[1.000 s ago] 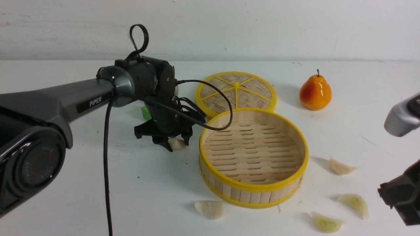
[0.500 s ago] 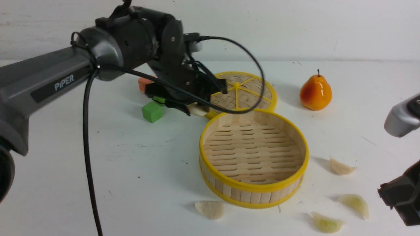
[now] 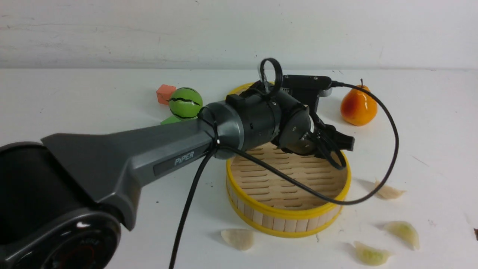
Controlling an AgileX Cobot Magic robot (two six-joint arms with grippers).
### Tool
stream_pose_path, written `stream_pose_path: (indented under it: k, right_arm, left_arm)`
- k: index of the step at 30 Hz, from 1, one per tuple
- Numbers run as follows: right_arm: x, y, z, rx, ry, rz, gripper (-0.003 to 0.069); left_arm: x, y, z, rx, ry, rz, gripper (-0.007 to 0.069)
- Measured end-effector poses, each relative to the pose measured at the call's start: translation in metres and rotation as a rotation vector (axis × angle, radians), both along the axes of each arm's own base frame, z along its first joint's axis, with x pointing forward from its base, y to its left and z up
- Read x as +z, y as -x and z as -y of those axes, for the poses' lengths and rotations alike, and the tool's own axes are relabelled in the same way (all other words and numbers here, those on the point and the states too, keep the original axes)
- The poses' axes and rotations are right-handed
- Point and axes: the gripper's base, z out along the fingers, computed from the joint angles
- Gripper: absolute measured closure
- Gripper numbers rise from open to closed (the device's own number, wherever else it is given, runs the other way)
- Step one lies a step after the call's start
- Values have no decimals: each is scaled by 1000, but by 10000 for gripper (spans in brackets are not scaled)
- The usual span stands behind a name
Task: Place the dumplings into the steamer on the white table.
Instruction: 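Place the dumpling into the bamboo steamer basket with the left gripper, then reach for and grasp a dumpling on the table with the left gripper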
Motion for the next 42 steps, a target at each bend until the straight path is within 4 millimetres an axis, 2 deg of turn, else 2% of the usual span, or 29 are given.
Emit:
stream_pose_path:
  k: [6, 10, 12, 14, 15, 18, 19, 21, 23, 26, 28, 34, 37, 42]
  right_arm:
    - [5, 14, 6, -3, 2, 51, 618]
    - [5, 14, 7, -6, 11, 55, 614]
    - [5, 14, 7, -6, 13, 55, 611]
    - [5, 14, 7, -7, 15, 56, 609]
    - [5, 14, 7, -7, 16, 56, 607]
    - [5, 14, 7, -7, 15, 57, 604]
    - [5, 14, 7, -7, 15, 57, 604]
    - [5, 14, 7, -7, 15, 57, 601]
    - [5, 14, 8, -8, 16, 57, 599]
    - [6, 13, 7, -9, 13, 63, 596]
    - [6, 13, 7, -10, 10, 70, 594]
    - [7, 13, 6, -5, -8, 66, 587]
    - [7, 13, 5, -4, -14, 64, 583]
    - [7, 13, 5, -4, -20, 70, 579]
  left_arm:
    - [-16, -7, -3, 40, -42, 4, 295]
    - [-23, -6, -7, 65, -92, -45, 192]
    - [-20, -4, -11, 88, -138, -82, 130]
    - [-14, -3, -14, 107, -169, -107, 105]
    - [-6, -2, -17, 117, -189, -118, 86]
    - [47, 6, -30, 122, -282, -133, 60]
    - [51, 7, -30, 120, -286, -132, 60]
    - [86, 18, -42, 87, -352, -144, 57]
    - [108, 27, -49, 48, -376, -144, 56]
    - [131, 42, -59, 1, -370, -142, 56]
    - [137, 53, -66, -22, -363, -160, 56]
    - [116, 93, -94, -119, -436, -291, 56]
    - [84, 117, -111, -191, -518, -402, 56]
    - [42, 131, -123, -265, -608, -488, 55]
